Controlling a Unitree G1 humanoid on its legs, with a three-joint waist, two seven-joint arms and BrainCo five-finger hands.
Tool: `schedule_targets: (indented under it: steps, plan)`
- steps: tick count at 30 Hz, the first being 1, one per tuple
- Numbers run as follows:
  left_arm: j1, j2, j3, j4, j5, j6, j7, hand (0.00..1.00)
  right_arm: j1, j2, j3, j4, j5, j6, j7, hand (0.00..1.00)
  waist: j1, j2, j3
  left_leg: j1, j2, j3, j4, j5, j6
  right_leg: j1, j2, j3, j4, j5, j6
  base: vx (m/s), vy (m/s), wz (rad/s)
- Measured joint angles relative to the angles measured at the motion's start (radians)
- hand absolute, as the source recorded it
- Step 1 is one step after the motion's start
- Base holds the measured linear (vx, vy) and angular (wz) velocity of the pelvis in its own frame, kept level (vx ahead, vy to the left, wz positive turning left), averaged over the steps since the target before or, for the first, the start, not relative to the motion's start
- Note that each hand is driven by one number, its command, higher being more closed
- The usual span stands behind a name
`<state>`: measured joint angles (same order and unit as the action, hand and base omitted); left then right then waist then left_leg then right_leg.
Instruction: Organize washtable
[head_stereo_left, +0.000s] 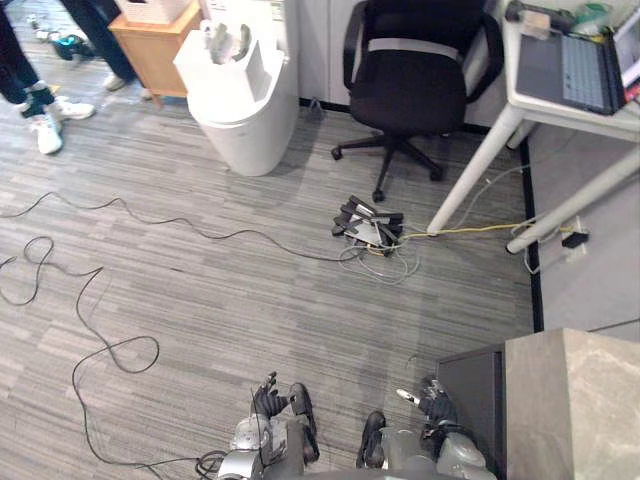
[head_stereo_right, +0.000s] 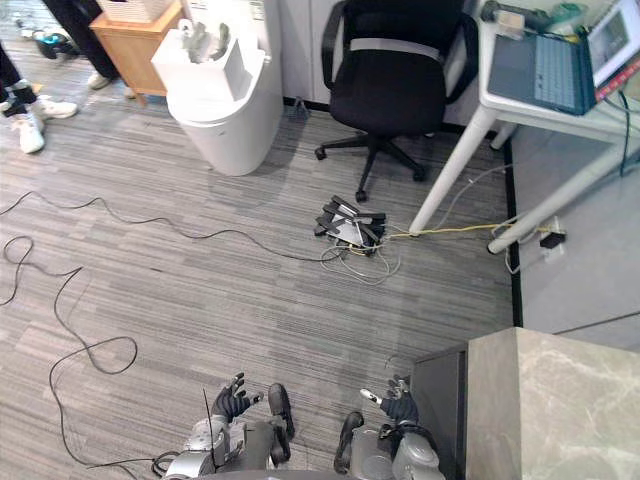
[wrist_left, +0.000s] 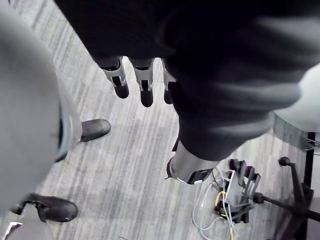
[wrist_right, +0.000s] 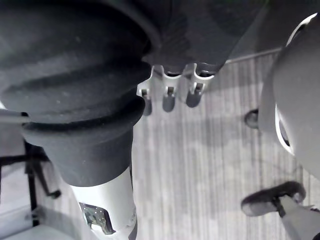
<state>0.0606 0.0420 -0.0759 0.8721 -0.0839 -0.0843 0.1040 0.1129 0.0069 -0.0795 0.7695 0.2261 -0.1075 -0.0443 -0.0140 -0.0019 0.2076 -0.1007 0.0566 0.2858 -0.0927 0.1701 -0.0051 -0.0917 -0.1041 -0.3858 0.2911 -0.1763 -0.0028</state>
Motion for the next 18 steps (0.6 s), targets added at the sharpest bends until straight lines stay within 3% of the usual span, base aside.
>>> schedule_targets:
  steps: [4, 5, 6, 7, 8, 9, 10, 11, 12, 13, 14, 15, 16, 17, 18]
  plan:
    - [0.005, 0.026, 0.001, 0.02, 0.006, 0.0, -0.015, 0.0, 0.0, -0.003, 0.001, 0.01, -0.003, 0.001, 0.004, 0.0, -0.006, -0.014, -0.005, 0.001, -0.023, -0.051, -0.01, -0.006, 0.005, -0.001, -0.009, 0.009, 0.051, -0.039, 0.029, -0.12, 0.037, 0.36]
    - [0.007, 0.026, 0.002, 0.021, 0.006, 0.001, -0.016, 0.0, 0.006, -0.009, 0.0, 0.003, -0.004, 0.001, 0.007, 0.0, -0.02, -0.012, -0.005, -0.012, -0.04, -0.092, -0.011, -0.008, 0.006, -0.02, 0.022, 0.12, 0.096, -0.079, 0.041, -0.16, -0.02, 0.84]
    - [0.01, 0.022, 0.005, 0.023, 0.007, 0.001, -0.016, 0.0, 0.011, -0.015, -0.002, -0.006, -0.004, 0.001, 0.01, 0.0, -0.033, -0.006, -0.002, -0.022, -0.056, -0.13, -0.011, -0.011, 0.005, -0.024, 0.075, 0.229, 0.094, -0.112, 0.015, -0.12, -0.043, 1.37]
    - [0.012, 0.017, 0.034, 0.024, 0.008, 0.001, -0.018, 0.0, 0.024, -0.009, -0.005, -0.008, -0.005, 0.003, 0.013, 0.0, -0.05, -0.045, -0.015, -0.036, -0.098, -0.156, 0.011, -0.078, -0.018, -0.04, 0.098, 0.315, 0.077, -0.134, -0.008, -0.02, -0.076, 1.63]
    - [0.006, -0.001, 0.083, -0.003, 0.008, -0.001, -0.017, 0.0, 0.054, -0.005, -0.007, -0.028, -0.005, 0.003, 0.013, 0.0, -0.044, -0.067, -0.024, -0.131, -0.115, -0.128, 0.319, -0.159, 0.084, -0.076, 0.077, 0.334, 0.151, -0.173, 0.029, 0.04, -0.085, 1.37]
    - [0.013, -0.018, 0.095, -0.018, 0.007, -0.002, -0.016, 0.0, 0.085, -0.007, -0.006, -0.055, -0.005, 0.005, 0.015, 0.0, -0.035, -0.054, -0.024, -0.135, -0.105, -0.115, 0.429, -0.236, 0.1, -0.079, 0.092, 0.352, 0.193, -0.133, 0.094, 0.05, -0.075, 0.95]
    - [0.019, -0.043, 0.134, -0.012, 0.006, -0.007, -0.014, 0.0, 0.136, -0.024, -0.001, -0.111, -0.005, 0.002, 0.027, 0.0, -0.032, -0.016, -0.012, -0.113, -0.063, -0.147, 0.514, -0.389, 0.061, -0.139, 0.145, 0.425, 0.381, -0.118, 0.042, 0.01, -0.049, 0.44]
    - [0.015, -0.045, 0.153, -0.015, 0.004, -0.007, -0.013, 0.0, 0.132, -0.029, 0.01, -0.124, -0.005, 0.0, 0.025, 0.0, -0.018, -0.008, -0.001, -0.133, -0.061, -0.161, 0.547, -0.414, 0.055, -0.21, 0.161, 0.485, 0.501, -0.125, 0.024, -0.07, -0.005, 0.61]
    - [0.013, -0.039, 0.156, -0.006, 0.004, -0.007, -0.013, 0.0, 0.127, -0.036, 0.02, -0.122, 0.001, 0.004, 0.026, 0.0, -0.024, -0.011, -0.007, -0.14, -0.082, -0.194, 0.532, -0.414, 0.051, -0.258, 0.163, 0.531, 0.492, -0.151, 0.026, -0.05, -0.007, 0.92]
    - [0.017, -0.035, 0.157, 0.001, 0.005, -0.013, -0.016, 0.0, 0.118, -0.016, 0.028, -0.098, -0.002, 0.005, 0.025, 0.0, -0.03, -0.053, -0.024, -0.13, -0.118, -0.224, 0.477, -0.403, 0.036, -0.266, 0.112, 0.546, 0.361, -0.145, 0.029, 0.01, -0.003, 1.36]
    - [0.014, -0.025, 0.161, -0.009, 0.005, -0.016, -0.016, 0.0, 0.13, -0.004, 0.039, -0.081, -0.002, 0.005, 0.023, 0.0, -0.033, -0.086, -0.036, -0.153, -0.14, -0.233, 0.548, -0.414, 0.045, -0.263, 0.063, 0.553, 0.283, -0.141, 0.01, 0.13, -0.063, 1.42]
    - [0.011, -0.039, 0.174, -0.03, 0.005, -0.018, -0.009, 0.0, 0.141, -0.032, 0.049, -0.094, -0.025, -0.001, 0.035, 0.0, -0.007, -0.039, -0.015, -0.168, -0.064, -0.254, 0.726, -0.472, 0.033, -0.263, 0.081, 0.492, 0.308, -0.106, 0.037, 0.14, -0.084, 0.81]
    - [0.021, -0.045, 0.191, -0.031, 0.002, -0.016, -0.008, 0.0, 0.114, -0.054, 0.052, -0.079, -0.036, 0.003, 0.033, 0.0, 0.013, -0.018, -0.012, -0.128, -0.023, -0.262, 0.687, -0.566, -0.023, -0.249, 0.106, 0.479, 0.334, -0.103, 0.044, 0.16, -0.083, 0.33]
    - [0.019, -0.043, 0.196, -0.024, -0.003, -0.011, -0.004, 0.0, 0.104, -0.055, 0.071, -0.075, -0.047, 0.006, 0.023, 0.0, 0.033, -0.017, -0.02, -0.098, -0.02, -0.263, 0.638, -0.551, -0.042, -0.223, 0.105, 0.468, 0.293, -0.091, 0.037, 0.15, -0.033, 0.11]
    - [0.021, -0.048, 0.191, -0.017, -0.004, -0.011, -0.003, 0.0, 0.103, -0.063, 0.079, -0.077, -0.059, 0.001, 0.024, 0.0, 0.026, -0.006, -0.024, -0.092, -0.007, -0.258, 0.617, -0.549, -0.032, -0.205, 0.103, 0.45, 0.257, -0.079, 0.026, 0.19, -0.017, 0.49]
